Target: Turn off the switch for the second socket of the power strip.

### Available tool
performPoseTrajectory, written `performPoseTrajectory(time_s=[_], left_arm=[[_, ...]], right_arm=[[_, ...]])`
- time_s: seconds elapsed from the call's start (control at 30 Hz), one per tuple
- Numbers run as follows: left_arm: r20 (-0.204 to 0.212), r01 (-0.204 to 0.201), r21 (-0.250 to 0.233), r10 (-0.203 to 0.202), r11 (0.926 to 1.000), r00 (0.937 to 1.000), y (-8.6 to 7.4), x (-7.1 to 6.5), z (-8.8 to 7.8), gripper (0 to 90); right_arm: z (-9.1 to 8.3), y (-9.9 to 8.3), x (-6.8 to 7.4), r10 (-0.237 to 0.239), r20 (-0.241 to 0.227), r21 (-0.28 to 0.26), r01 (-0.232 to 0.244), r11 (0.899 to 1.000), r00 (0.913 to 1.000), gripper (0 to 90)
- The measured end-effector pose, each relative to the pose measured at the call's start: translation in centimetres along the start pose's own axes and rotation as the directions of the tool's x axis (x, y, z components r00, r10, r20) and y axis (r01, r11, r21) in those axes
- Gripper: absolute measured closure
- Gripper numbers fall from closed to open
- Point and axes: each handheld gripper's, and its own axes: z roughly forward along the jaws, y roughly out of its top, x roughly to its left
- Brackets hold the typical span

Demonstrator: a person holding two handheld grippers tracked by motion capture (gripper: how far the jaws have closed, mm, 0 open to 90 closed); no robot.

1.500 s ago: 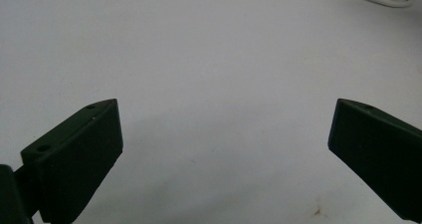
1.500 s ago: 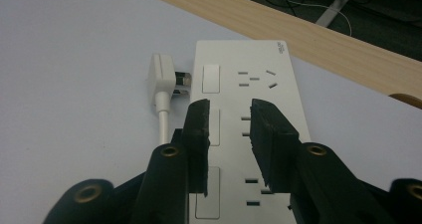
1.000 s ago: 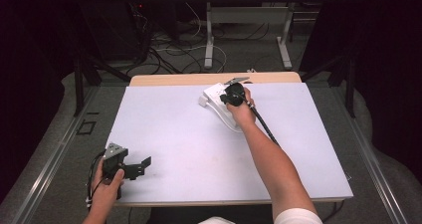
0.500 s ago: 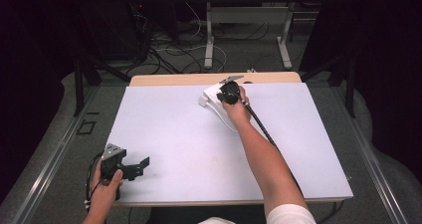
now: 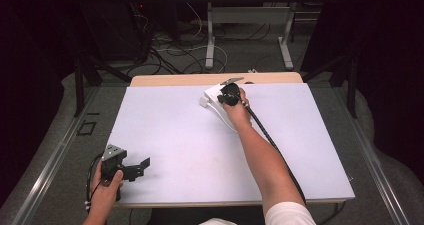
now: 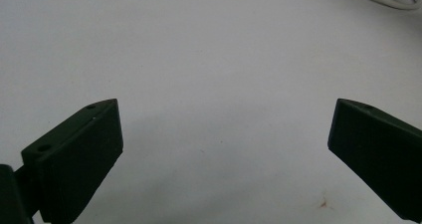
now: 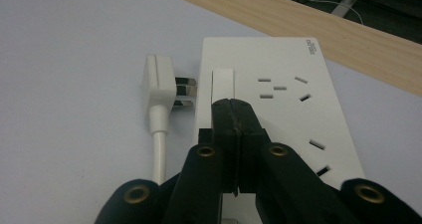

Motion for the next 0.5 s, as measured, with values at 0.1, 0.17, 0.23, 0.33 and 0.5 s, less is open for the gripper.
performPoseTrajectory(time_s=[0.1,0.17,0.23,0.33,0.5], left_arm=[[-0.001,0.002,0.000,-0.002,1.0000,1.0000,-0.01,-0.02,0.01,0.7],[-0.002,0.001,0.001,-0.001,1.0000,1.0000,-0.01,-0.01,0.02,0.8],[-0.002,0.001,0.001,-0.001,1.0000,1.0000,-0.02,-0.02,0.03,0.8],[-0.003,0.002,0.004,-0.002,1.0000,1.0000,-0.02,-0.07,0.05,0.8],[-0.001,0.002,0.007,-0.002,1.0000,1.0000,-0.01,-0.14,0.07,0.8]], right_arm=[[0.09,-0.06,-0.03,0.013,0.005,-0.011,-0.013,1.000,0.9999,90.0],[0.13,-0.05,-0.14,0.020,-0.005,-0.012,-0.020,1.000,0.9998,90.0],[0.12,-0.06,-0.14,0.024,-0.006,-0.010,-0.024,1.000,0.9997,90.0],[0.11,-0.10,-0.15,0.030,-0.007,-0.012,-0.031,0.999,0.9995,90.0],[0.11,-0.13,-0.32,0.057,-0.018,-0.009,-0.057,0.998,0.9982,90.0]])
